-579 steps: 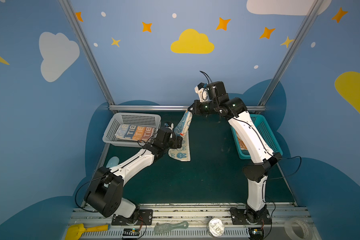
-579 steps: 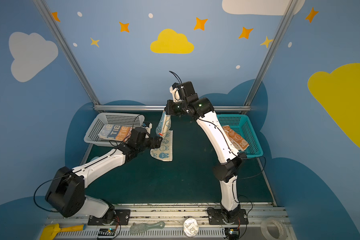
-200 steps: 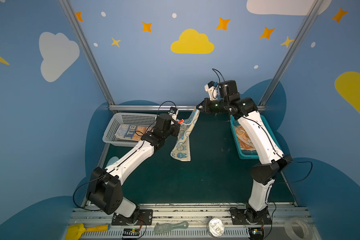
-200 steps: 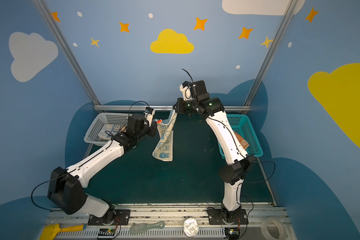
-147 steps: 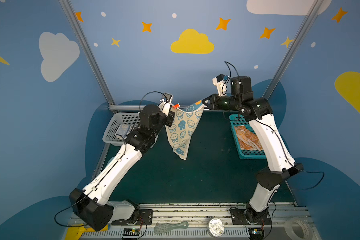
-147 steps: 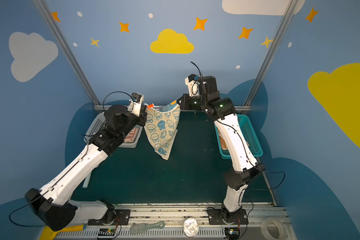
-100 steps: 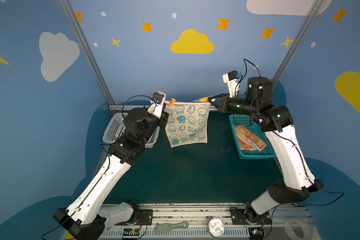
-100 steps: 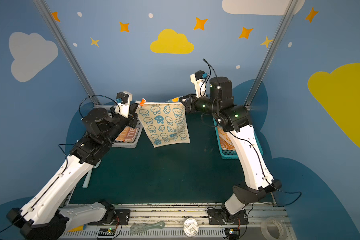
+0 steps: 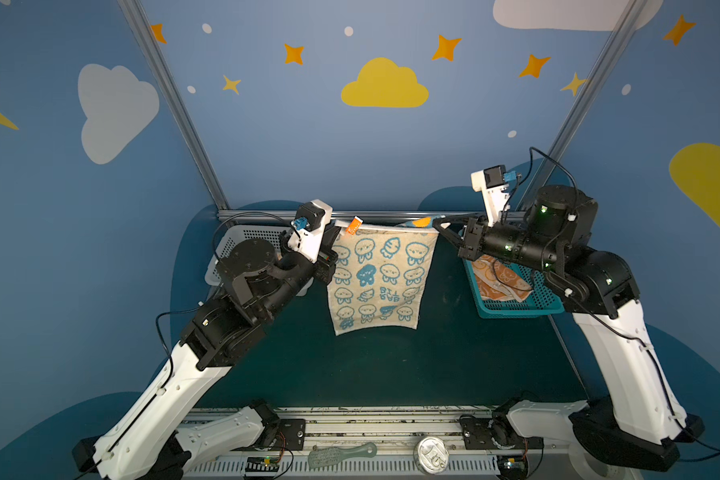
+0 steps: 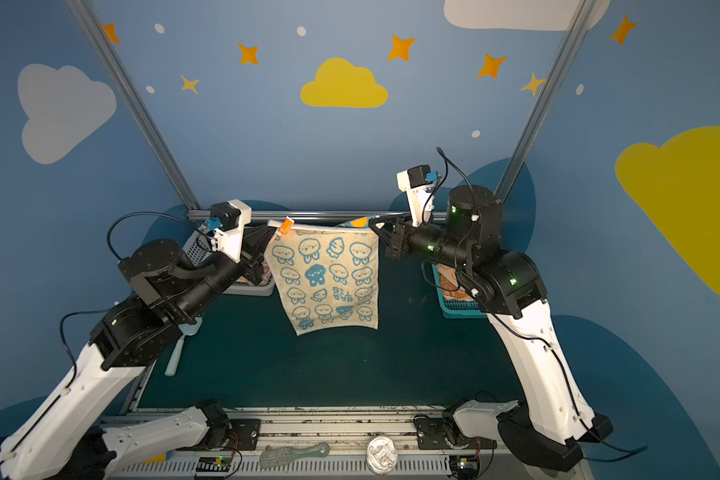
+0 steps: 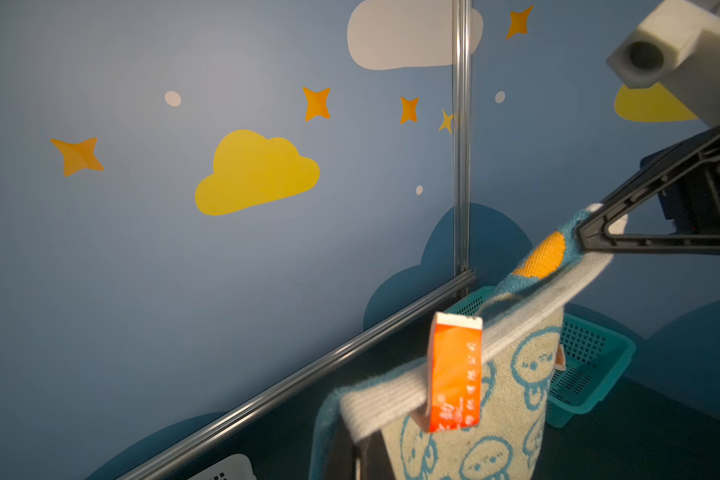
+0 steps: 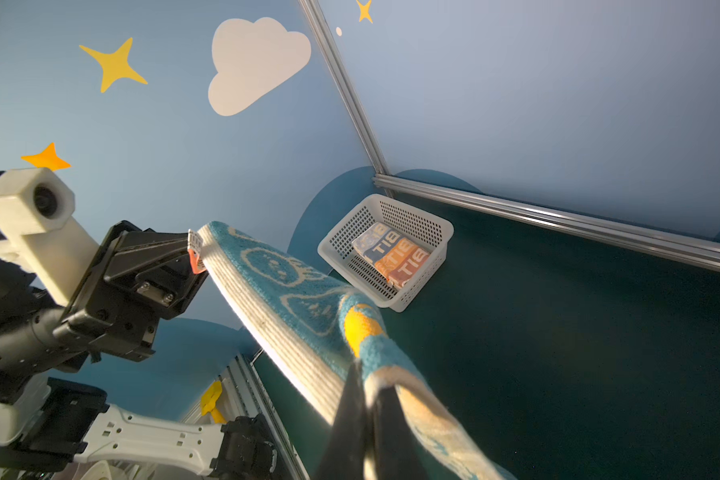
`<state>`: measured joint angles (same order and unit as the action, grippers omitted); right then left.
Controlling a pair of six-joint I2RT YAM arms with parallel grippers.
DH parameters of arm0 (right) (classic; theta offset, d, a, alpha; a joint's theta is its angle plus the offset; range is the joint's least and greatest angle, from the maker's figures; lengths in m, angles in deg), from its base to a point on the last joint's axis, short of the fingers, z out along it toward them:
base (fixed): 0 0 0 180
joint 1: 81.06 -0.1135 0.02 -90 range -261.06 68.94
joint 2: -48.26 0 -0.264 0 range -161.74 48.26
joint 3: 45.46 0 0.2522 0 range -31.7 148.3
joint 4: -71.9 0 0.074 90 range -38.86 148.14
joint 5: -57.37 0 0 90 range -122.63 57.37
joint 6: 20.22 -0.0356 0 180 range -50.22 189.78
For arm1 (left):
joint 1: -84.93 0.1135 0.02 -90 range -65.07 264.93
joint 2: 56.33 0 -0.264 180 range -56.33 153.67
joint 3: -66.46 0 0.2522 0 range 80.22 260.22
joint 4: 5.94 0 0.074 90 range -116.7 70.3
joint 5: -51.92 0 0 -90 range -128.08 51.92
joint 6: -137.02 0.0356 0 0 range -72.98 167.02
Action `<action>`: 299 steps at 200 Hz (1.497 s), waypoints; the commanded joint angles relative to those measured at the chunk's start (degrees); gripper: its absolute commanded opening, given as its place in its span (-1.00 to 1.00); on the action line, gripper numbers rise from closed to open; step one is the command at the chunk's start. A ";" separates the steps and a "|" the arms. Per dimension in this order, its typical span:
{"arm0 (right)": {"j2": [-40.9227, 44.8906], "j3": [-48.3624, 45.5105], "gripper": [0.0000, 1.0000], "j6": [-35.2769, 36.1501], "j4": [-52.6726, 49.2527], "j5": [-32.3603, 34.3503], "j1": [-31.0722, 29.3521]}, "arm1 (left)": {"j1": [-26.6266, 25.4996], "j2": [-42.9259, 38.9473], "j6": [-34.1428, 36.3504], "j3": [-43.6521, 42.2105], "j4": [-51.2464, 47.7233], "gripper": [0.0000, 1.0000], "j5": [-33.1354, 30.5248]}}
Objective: Fold and stack the towels
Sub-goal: 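Lift the towel by two corners with both grippers, spreading it open, then lay the spread towel flat on the table with both grippers, pulling toward the robot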
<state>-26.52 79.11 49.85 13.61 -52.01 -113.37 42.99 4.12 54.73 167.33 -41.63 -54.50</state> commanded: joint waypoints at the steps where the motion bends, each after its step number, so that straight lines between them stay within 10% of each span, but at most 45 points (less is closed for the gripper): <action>1: -4.70 1.10 -1.00 -2.87 -4.23 6.30 1.70 | 2.09 3.93 0.80 0.93 -1.34 -0.94 -4.12; 45: -17.72 4.14 -1.00 -6.17 -4.03 3.97 6.31 | 15.23 16.63 -2.70 -2.02 4.99 -0.93 7.19; 148: -53.42 23.61 -1.00 -6.88 -7.72 -7.37 16.65 | 22.00 54.00 2.14 15.62 7.75 -0.94 16.95; 299: -37.82 -21.25 -1.00 -11.45 0.69 -12.87 14.54 | 15.52 46.25 -3.95 -4.81 -10.33 -0.94 0.62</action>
<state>-69.73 60.26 38.71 13.85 -66.52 -98.09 58.03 53.54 55.43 164.41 -47.05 -46.85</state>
